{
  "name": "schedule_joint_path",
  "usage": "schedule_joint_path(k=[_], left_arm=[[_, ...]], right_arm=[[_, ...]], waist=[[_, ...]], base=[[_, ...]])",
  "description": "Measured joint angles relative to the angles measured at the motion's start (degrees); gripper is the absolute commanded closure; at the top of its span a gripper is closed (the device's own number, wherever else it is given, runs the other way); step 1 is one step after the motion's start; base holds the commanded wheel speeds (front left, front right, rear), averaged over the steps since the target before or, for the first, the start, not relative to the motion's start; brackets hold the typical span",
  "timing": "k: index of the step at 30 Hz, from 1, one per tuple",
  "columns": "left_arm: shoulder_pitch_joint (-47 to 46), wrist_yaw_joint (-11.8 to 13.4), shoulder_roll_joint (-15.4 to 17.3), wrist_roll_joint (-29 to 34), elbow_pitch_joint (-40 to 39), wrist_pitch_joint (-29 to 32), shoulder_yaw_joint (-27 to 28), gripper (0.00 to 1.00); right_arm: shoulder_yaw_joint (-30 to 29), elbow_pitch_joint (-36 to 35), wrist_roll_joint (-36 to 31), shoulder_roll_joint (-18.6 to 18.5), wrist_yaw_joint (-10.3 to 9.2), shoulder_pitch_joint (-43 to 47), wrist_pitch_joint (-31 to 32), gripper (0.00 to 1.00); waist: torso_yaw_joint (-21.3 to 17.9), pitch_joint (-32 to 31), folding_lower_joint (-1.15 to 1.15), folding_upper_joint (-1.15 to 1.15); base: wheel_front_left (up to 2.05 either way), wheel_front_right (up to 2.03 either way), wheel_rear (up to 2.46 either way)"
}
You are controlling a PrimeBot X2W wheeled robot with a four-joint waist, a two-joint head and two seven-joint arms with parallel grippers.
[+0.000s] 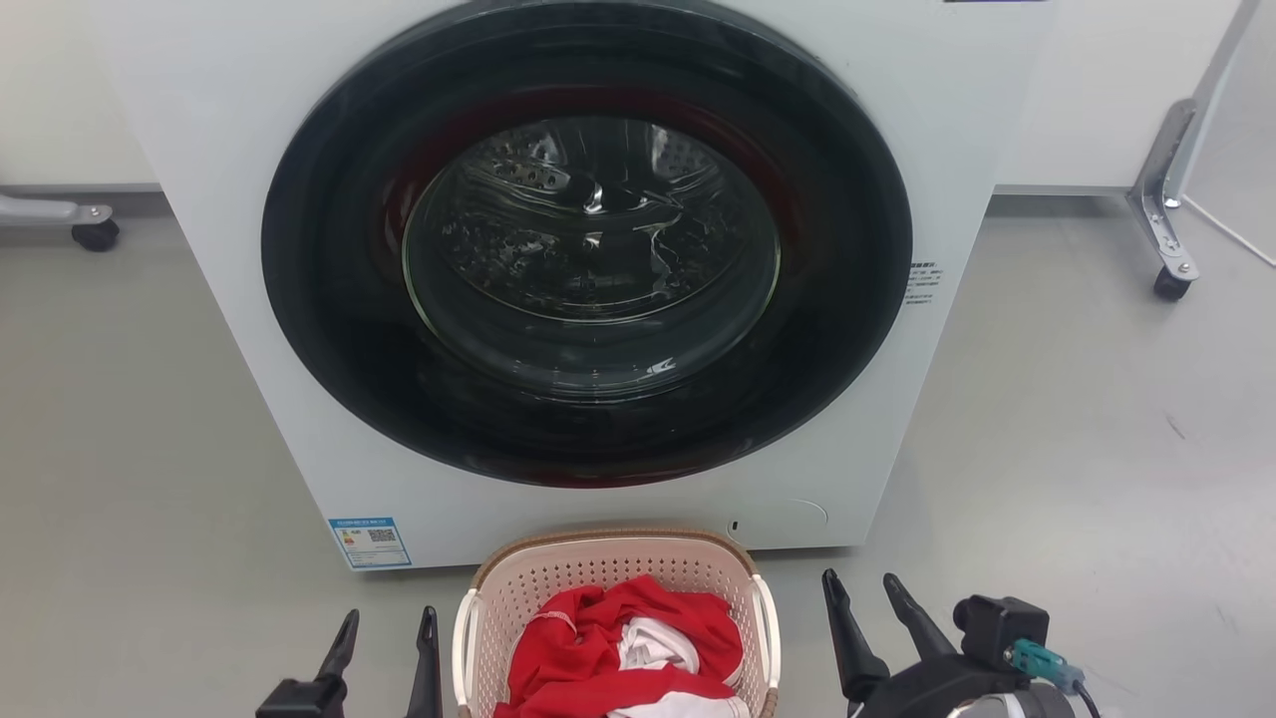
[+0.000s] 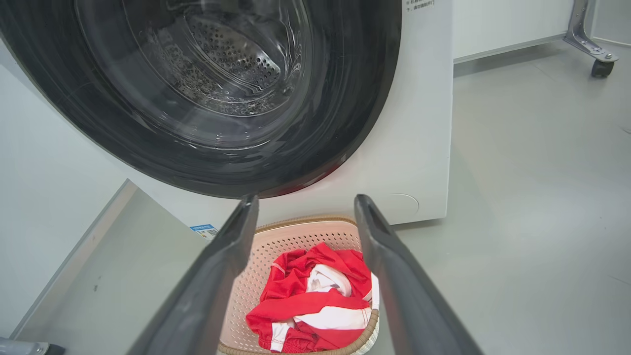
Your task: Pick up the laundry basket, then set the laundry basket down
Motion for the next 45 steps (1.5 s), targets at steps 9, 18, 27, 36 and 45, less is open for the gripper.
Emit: schedule_joint_path(k=[9, 18, 27, 36, 45], left_arm=[[5.8, 0.0, -1.9, 4.9, -8.0, 0.0, 3.3, 0.00], [9.3, 0.0, -2.7, 7.5, -13.3, 0.0, 4.6, 0.00], [10.2, 0.0, -3.1, 9.9, -15.5, 0.0, 5.9, 0.00], [10.7, 0.0, -3.3, 10.6, -16.6, 0.0, 6.0, 0.00], [10.6, 0.0, -3.4, 11.2, -17.2, 0.0, 5.8, 0.00]], right_arm=[[-5.6, -9.6, -6.6, -0.3, -0.08, 6.5, 0.0, 0.00], [-12.5, -16.2, -13.6, 0.1, -0.08, 13.1, 0.0, 0.00], [-15.3, -20.6, -17.8, 1.4, -0.25, 15.5, 0.0, 0.00], [-16.8, -22.8, -20.5, 2.0, -0.25, 16.0, 0.0, 0.00], [-17.3, -24.1, -22.1, 2.3, -0.25, 16.7, 0.0, 0.00]], waist=[[-0.3, -0.5, 0.01, 0.00], [-0.6, -0.3, 0.01, 0.00], [-0.9, 0.3, 0.01, 0.00], [-1.0, 0.9, 0.01, 0.01], [-0.8, 1.3, 0.01, 0.01]], base=[[0.00, 0.00, 0.00], [0.00, 0.00, 0.00], [0.00, 0.00, 0.00], [0.00, 0.00, 0.00], [0.00, 0.00, 0.00]])
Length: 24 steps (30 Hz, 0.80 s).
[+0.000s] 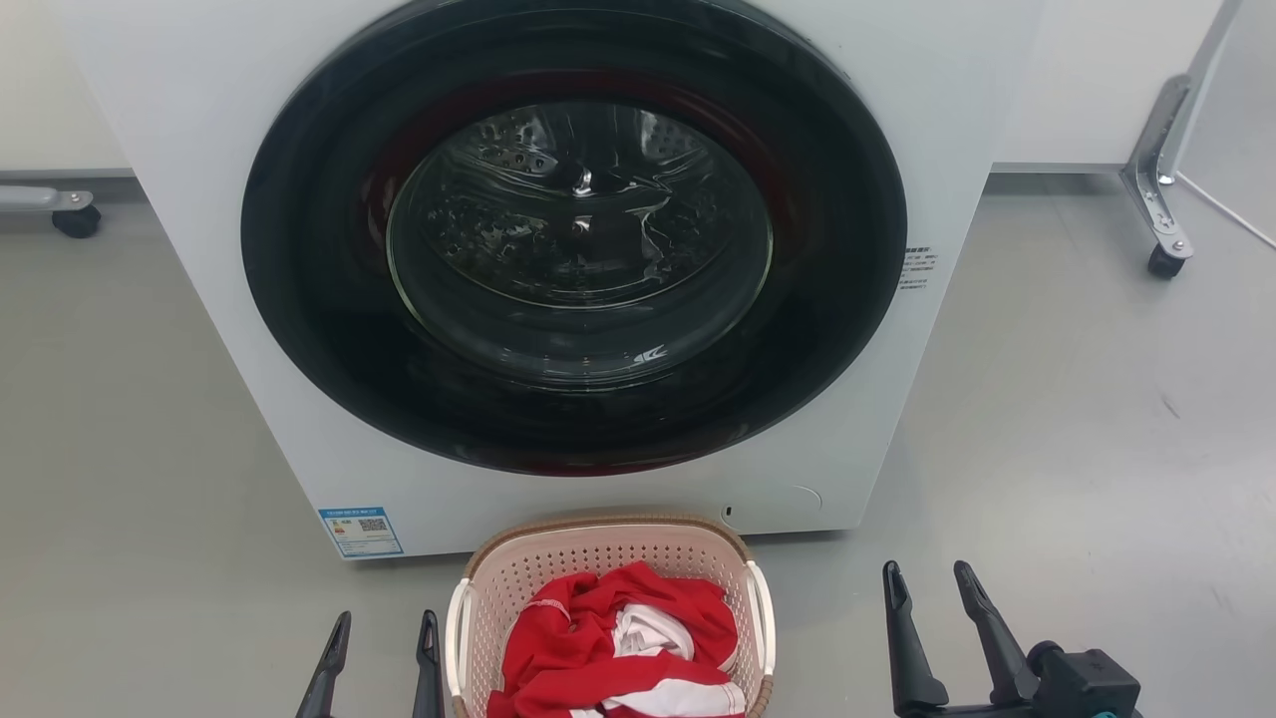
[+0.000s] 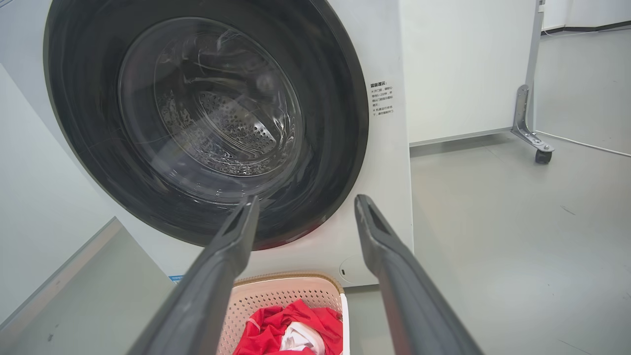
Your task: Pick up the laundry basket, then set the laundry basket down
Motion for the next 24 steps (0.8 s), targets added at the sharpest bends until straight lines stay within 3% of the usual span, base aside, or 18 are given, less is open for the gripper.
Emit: schedule_joint_path(k=[5, 6, 17, 24], left_arm=[[0.0, 0.0, 0.0, 0.0, 0.0, 0.0, 0.0, 0.00], [0.0, 0.0, 0.0, 0.0, 0.0, 0.0, 0.1, 1.00], [0.7, -0.6, -0.2, -2.3, 3.2, 0.9, 0.5, 1.00], [0.2, -1.7, -0.4, -8.5, 4.0, 2.5, 1.9, 1.00]], right_arm=[[-0.5, -0.2, -0.7, 0.4, 0.00, 0.1, 0.0, 0.00], [-0.6, -0.2, -0.8, 0.5, 0.00, 0.2, 0.0, 1.00], [-1.8, 2.8, 1.8, 0.7, 0.63, 1.8, 1.0, 1.00], [-3.8, 3.2, 7.3, 0.8, 1.54, 1.5, 2.6, 1.00]], waist=[[0.0, 0.1, 0.00, 0.00], [0.0, 0.1, 0.00, 0.00], [0.0, 0.2, 0.00, 0.00], [-0.1, 0.2, 0.00, 0.00]], base=[[0.00, 0.00, 0.00], [0.00, 0.00, 0.00], [0.00, 0.00, 0.00], [0.00, 0.00, 0.00]])
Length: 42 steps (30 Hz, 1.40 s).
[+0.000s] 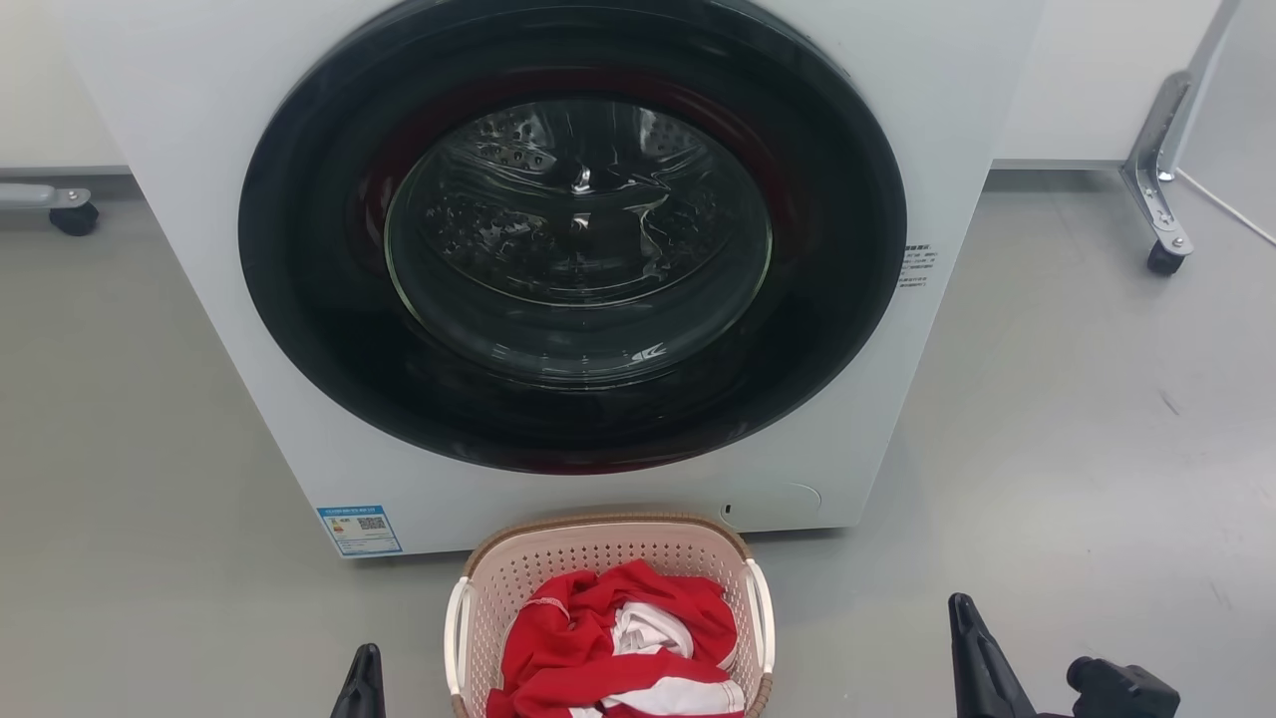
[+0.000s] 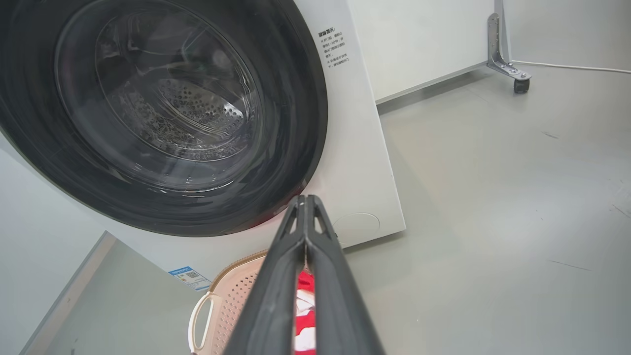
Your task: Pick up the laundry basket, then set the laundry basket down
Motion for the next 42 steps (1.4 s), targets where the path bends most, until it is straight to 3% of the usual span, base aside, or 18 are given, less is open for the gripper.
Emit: schedule_joint_path(k=[42], left_arm=[[-6.4, -6.6, -1.4, -36.7, 4.3, 9.9, 7.7, 1.00]], right_arm=[[-12.7, 2.9, 32.0, 1.1, 6.45, -3.4, 10.0, 1.00]], waist=[[-0.3, 0.4, 0.00, 0.00]], base=[[0.00, 0.00, 0.00]])
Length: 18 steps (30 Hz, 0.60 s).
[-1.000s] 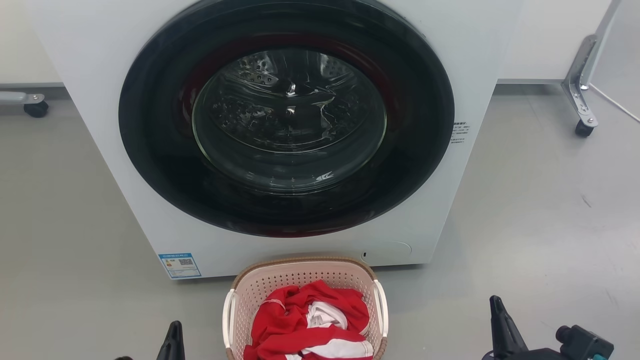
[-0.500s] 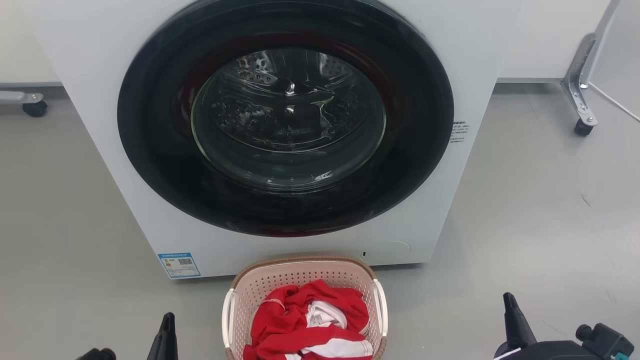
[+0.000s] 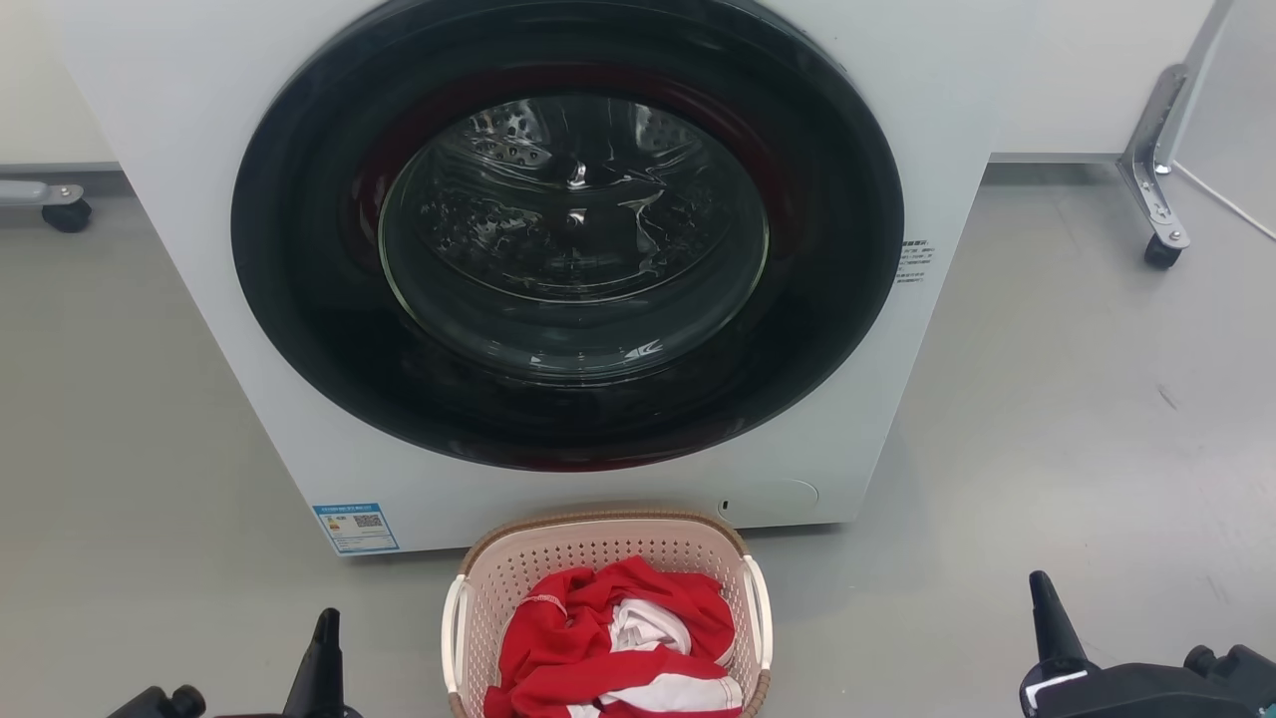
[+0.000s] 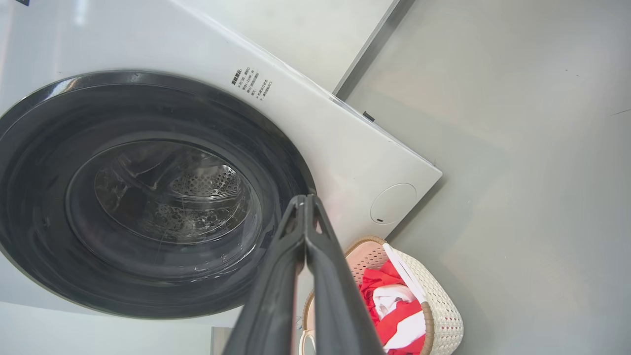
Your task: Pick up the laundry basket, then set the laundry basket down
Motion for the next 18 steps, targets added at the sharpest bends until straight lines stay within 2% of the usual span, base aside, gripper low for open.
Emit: schedule_joint_path(k=[18], left_arm=[[-2.7, -2.4, -0.3, -13.9, 1.7, 3.5, 3.1, 1.00]], right_arm=[[-4.7, 1.1, 12.0, 0.4, 2.58, -1.5, 3.5, 1.00]], waist=[[-0.1, 0.1, 0.00, 0.00]], base=[[0.00, 0.00, 0.00]])
